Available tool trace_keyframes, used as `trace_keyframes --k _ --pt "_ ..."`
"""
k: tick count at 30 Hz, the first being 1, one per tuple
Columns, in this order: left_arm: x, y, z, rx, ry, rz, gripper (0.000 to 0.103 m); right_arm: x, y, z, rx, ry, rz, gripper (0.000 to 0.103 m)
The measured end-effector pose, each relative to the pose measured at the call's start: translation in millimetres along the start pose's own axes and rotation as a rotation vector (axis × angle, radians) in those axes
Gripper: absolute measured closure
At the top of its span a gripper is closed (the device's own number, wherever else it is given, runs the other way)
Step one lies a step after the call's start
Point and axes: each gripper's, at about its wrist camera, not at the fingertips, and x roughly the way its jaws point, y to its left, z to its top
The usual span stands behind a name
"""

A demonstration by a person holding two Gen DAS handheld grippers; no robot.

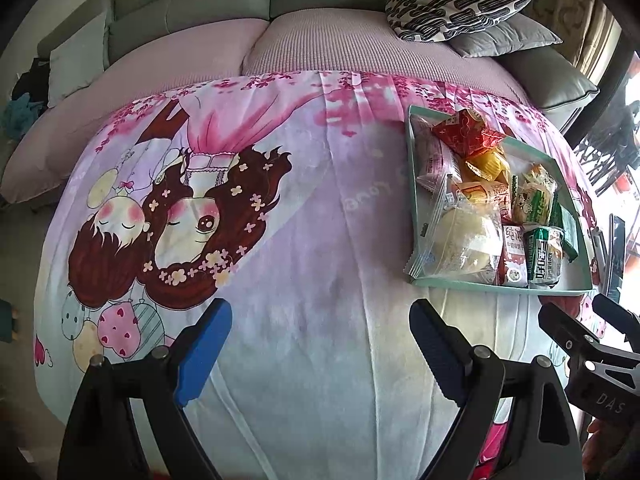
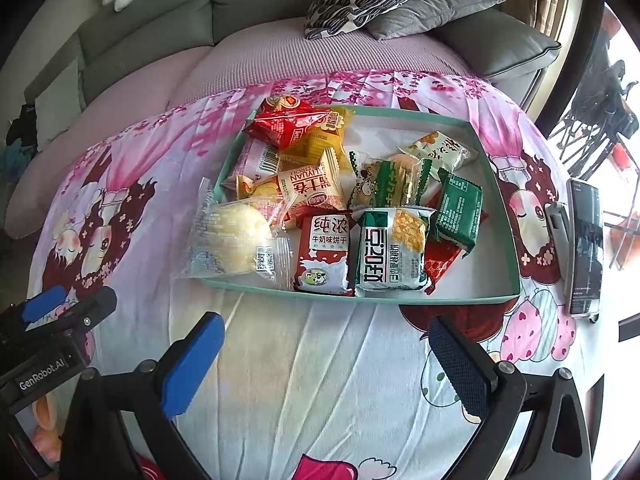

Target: Organize snacks

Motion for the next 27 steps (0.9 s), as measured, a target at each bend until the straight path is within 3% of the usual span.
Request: trace_keyframes --k 27 --pt "-1.3 0.3 -1.4 -0.001 -0.012 0.011 0.012 -2.5 3.4 -0.1 -0.011 -0.003 0.008 0.0"
